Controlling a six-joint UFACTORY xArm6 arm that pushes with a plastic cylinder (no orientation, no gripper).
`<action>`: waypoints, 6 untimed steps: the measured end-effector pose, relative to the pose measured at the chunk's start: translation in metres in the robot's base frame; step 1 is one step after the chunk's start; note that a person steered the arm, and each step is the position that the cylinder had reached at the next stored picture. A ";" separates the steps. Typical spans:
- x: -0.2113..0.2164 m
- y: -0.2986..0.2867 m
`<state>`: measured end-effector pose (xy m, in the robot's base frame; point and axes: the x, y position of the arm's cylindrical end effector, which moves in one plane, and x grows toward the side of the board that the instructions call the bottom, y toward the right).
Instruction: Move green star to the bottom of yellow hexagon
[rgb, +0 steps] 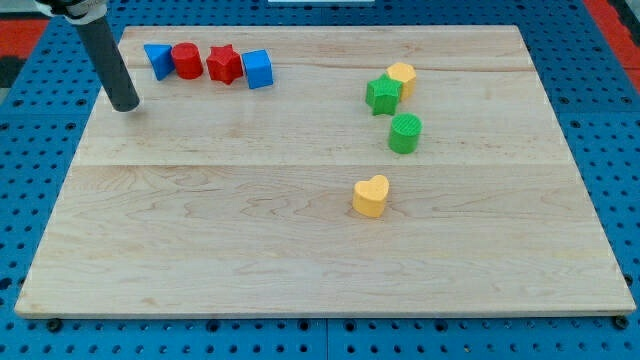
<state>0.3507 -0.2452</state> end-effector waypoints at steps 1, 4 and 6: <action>0.000 -0.003; 0.000 0.054; -0.012 0.173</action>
<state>0.3390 -0.0720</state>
